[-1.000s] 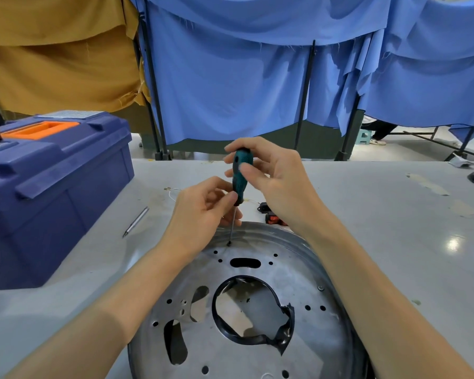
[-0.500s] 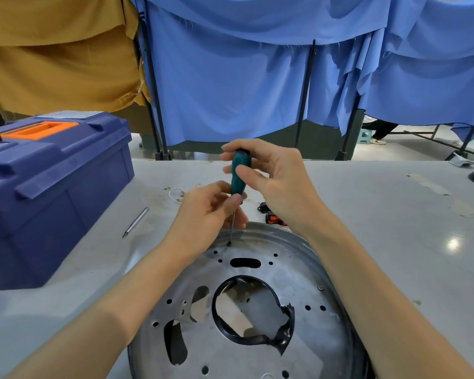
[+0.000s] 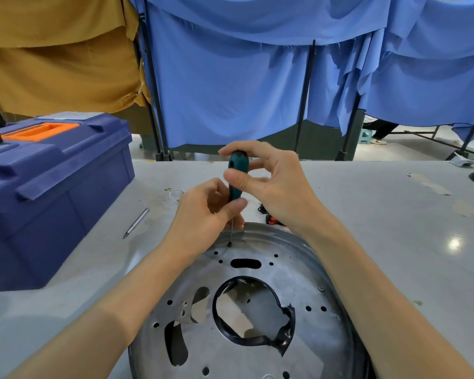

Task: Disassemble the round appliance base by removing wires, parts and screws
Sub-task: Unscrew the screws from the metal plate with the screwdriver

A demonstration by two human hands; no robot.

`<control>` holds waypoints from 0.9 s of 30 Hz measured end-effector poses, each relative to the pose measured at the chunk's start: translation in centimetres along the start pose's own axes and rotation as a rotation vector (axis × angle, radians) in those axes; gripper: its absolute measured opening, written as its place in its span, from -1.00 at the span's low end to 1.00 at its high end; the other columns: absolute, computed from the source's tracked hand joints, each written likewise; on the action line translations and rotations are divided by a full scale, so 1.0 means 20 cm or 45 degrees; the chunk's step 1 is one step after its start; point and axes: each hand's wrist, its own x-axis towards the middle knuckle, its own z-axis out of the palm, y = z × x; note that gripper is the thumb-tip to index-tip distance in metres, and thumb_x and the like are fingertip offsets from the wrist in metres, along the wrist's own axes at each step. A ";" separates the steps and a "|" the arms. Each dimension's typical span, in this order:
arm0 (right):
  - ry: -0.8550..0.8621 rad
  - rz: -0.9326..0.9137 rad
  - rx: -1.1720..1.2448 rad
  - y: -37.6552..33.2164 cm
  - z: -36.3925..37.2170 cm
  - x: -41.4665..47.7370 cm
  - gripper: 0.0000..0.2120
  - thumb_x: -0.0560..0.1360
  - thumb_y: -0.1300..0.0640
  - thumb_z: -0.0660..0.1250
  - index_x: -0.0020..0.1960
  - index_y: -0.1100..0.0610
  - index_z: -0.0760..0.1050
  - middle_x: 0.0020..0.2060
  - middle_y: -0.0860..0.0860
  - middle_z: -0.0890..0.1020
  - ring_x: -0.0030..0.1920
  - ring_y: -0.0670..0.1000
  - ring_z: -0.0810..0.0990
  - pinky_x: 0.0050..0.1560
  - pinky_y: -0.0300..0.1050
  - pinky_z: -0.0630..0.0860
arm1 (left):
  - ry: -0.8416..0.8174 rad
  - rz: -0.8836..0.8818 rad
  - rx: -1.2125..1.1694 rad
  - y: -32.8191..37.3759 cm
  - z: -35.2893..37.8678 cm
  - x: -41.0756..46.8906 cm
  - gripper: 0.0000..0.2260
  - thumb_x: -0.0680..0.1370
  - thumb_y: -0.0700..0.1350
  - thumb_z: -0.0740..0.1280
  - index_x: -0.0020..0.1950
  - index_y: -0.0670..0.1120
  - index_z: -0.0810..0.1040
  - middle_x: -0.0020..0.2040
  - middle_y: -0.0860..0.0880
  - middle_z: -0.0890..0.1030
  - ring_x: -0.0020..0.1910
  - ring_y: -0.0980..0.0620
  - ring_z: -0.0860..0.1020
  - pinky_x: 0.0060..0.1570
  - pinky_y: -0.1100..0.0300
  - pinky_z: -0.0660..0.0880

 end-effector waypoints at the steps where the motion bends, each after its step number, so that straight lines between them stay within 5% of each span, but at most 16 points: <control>1: 0.009 0.003 -0.022 0.00 0.00 0.00 -0.76 0.44 0.17 0.46 0.10 0.02 0.61 0.02 0.06 0.59 -0.05 -0.10 0.56 -0.06 -0.35 0.54 | 0.018 0.001 -0.004 0.00 0.00 0.00 -0.80 0.50 -0.18 0.42 -0.01 -0.29 0.51 -0.33 -0.13 0.67 -0.32 -0.11 0.67 -0.17 0.01 0.60; 3: 0.034 0.003 -0.021 0.00 0.00 0.00 -0.72 0.42 0.16 0.49 0.12 0.01 0.62 -0.03 0.06 0.59 -0.13 -0.09 0.53 -0.08 -0.29 0.54 | 0.039 -0.001 -0.016 0.01 0.00 0.00 -0.75 0.48 -0.16 0.45 -0.03 -0.30 0.48 -0.33 -0.14 0.67 -0.32 -0.15 0.67 -0.15 -0.05 0.61; 9: 0.023 0.011 0.029 0.01 -0.02 0.01 -0.69 0.50 0.43 0.30 0.17 0.17 0.57 -0.02 0.06 0.68 -0.03 -0.04 0.64 0.02 -0.30 0.56 | -0.002 0.017 -0.024 0.02 0.00 0.00 -0.90 0.61 -0.21 0.26 0.01 -0.18 0.56 -0.29 -0.16 0.68 -0.33 -0.09 0.66 -0.27 0.20 0.59; 12: -0.013 -0.008 0.023 0.01 0.00 0.00 -0.76 0.50 0.29 0.38 0.13 0.09 0.59 0.01 0.02 0.64 -0.04 -0.09 0.60 -0.01 -0.35 0.54 | 0.032 0.003 0.014 0.01 0.00 0.00 -0.92 0.55 -0.21 0.36 -0.02 -0.22 0.55 -0.32 -0.13 0.68 -0.33 -0.09 0.67 -0.20 0.04 0.62; 16: 0.022 -0.009 -0.008 0.01 0.00 0.00 -0.73 0.44 0.21 0.46 0.12 0.01 0.61 -0.02 0.04 0.62 -0.06 -0.04 0.57 -0.04 -0.23 0.57 | 0.068 0.006 0.007 0.02 0.00 0.00 -0.64 0.36 -0.01 0.52 -0.08 -0.23 0.50 -0.33 -0.12 0.67 -0.34 -0.13 0.67 -0.18 -0.05 0.62; 21: 0.015 0.014 0.071 0.01 -0.01 0.01 -0.71 0.49 0.41 0.33 0.16 0.17 0.58 -0.03 0.05 0.68 -0.03 -0.04 0.64 0.03 -0.28 0.58 | 0.015 0.061 -0.003 0.01 0.00 -0.01 -0.95 0.60 -0.20 0.29 -0.03 -0.15 0.53 -0.31 -0.14 0.68 -0.33 -0.12 0.65 -0.26 0.14 0.60; 24: 0.000 0.011 0.026 0.01 0.00 0.01 -0.75 0.49 0.25 0.40 0.15 0.04 0.60 0.02 0.00 0.63 -0.02 -0.11 0.59 -0.02 -0.37 0.54 | 0.042 0.037 0.003 0.01 -0.01 0.00 -0.93 0.55 -0.23 0.36 -0.03 -0.22 0.53 -0.32 -0.12 0.68 -0.32 -0.09 0.66 -0.23 0.09 0.60; 27: 0.016 0.006 -0.019 0.01 0.00 0.00 -0.69 0.44 0.19 0.46 0.16 -0.03 0.60 -0.01 0.03 0.60 -0.07 -0.08 0.55 -0.03 -0.24 0.57 | 0.080 0.028 0.000 0.01 0.00 0.00 -0.78 0.45 -0.20 0.47 -0.08 -0.26 0.48 -0.33 -0.12 0.66 -0.32 -0.15 0.66 -0.19 -0.02 0.62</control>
